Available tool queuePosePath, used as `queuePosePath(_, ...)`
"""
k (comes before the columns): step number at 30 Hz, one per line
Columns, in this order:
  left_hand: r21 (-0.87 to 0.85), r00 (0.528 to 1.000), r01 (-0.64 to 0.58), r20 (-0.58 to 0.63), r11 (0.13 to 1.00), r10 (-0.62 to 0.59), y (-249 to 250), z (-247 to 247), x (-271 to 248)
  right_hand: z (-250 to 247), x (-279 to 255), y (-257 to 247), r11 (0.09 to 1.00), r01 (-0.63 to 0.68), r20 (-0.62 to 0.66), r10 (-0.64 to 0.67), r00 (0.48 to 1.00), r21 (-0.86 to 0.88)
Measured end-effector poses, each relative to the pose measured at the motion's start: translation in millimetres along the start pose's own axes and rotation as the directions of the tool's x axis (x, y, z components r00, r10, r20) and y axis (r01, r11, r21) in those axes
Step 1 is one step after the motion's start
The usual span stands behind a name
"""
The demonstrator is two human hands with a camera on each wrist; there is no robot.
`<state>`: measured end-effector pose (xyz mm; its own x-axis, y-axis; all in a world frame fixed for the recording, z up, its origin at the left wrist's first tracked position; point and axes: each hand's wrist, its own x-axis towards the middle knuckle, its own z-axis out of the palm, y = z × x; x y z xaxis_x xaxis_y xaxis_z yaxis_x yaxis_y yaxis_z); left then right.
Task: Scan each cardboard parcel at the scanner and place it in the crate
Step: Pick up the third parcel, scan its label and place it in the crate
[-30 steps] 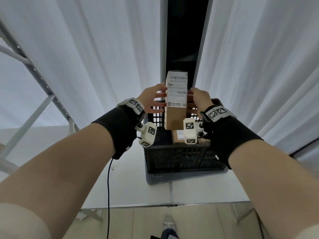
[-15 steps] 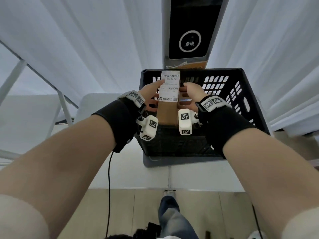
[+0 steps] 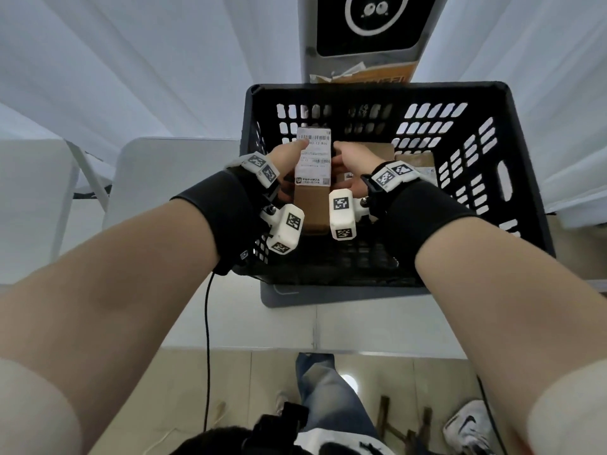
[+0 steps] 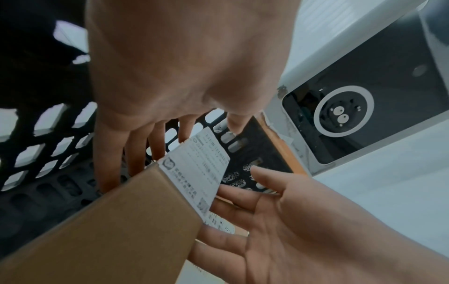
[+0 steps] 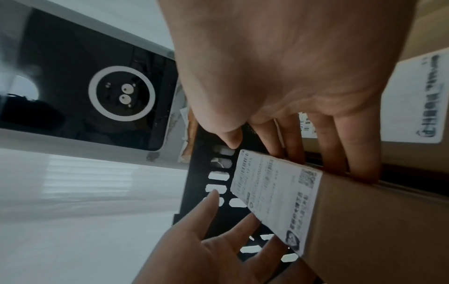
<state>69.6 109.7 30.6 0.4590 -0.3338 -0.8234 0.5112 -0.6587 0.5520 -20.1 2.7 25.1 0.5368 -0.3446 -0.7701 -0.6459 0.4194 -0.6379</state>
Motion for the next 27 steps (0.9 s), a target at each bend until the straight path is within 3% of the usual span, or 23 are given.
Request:
queuePosePath(6,-0.042,0.999,0.04,-0.009,0.998,-0.041,0.2,7.1,32.6,2.5,30.6,2.2,0.998,-0.036,0.017,0.037,0.999,-0.056)
queuePosePath(15,-0.019,0.995,0.069,-0.075,0.997,-0.07,-11.0,13.9,80.8,-3.6,54.8,8.5,0.997,-0.071,0.024,0.071,0.997,0.01)
queuePosePath(19,-0.014,0.995,0.062,-0.071,0.998,-0.063,-9.6,13.8,73.2,-5.5,52.6,8.5,0.998,-0.06,0.024,0.06,0.998,-0.009)
queuePosePath(27,0.03,0.995,-0.011,-0.096,0.999,0.013,-2.3,9.9,11.2,-5.4,27.2,8.1,0.997,-0.055,0.002,0.055,0.998,-0.063)
